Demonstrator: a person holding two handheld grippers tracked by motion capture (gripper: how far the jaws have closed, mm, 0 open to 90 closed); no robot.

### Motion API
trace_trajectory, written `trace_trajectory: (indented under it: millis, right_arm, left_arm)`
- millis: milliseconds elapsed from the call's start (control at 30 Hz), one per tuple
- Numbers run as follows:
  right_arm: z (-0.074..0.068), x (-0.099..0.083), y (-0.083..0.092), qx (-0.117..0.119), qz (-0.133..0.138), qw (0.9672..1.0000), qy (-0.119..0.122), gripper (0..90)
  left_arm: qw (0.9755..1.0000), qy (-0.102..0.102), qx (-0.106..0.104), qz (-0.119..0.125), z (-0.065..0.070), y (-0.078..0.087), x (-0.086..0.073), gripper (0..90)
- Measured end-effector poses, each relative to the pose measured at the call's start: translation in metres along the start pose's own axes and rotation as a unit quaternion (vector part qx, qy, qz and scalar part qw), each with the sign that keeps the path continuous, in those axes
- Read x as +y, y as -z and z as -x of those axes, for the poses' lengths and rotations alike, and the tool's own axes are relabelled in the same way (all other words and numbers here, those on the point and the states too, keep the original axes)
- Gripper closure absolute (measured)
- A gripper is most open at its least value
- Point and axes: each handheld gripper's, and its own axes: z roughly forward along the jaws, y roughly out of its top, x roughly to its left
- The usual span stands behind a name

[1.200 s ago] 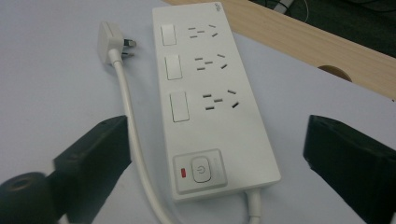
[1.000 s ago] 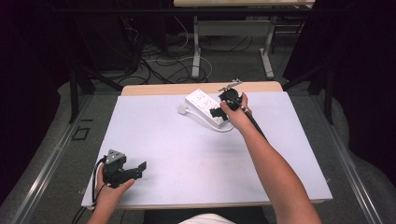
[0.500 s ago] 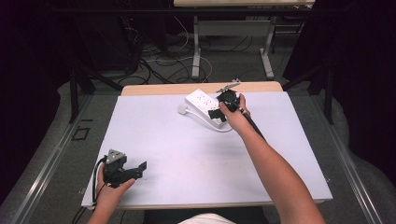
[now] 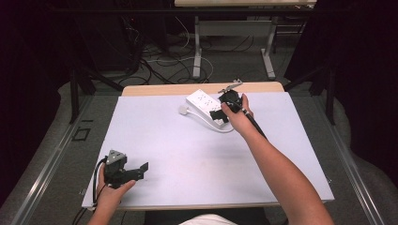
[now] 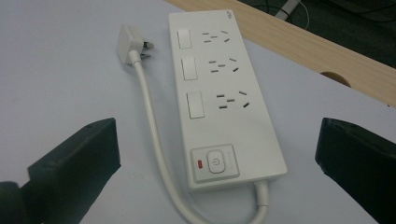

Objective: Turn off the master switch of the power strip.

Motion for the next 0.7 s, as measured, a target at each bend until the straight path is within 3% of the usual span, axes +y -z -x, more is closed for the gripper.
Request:
trace_trajectory:
  millis: [333,700]
  right_arm:
    - [-0.007,-0.004,0.012,0.016,0.009,0.9998,0.009,0.0]
    - [-0.015,-0.009,0.028,0.031,0.014,0.9993,0.018,0.0]
  left_arm:
    - [0.9999,-0.003,-0.012,0.002,0.003,-0.002,0.000,0.9]
    - [0.9999,-0.014,-0.009,0.003,0.003,-0.001,0.000,0.4]
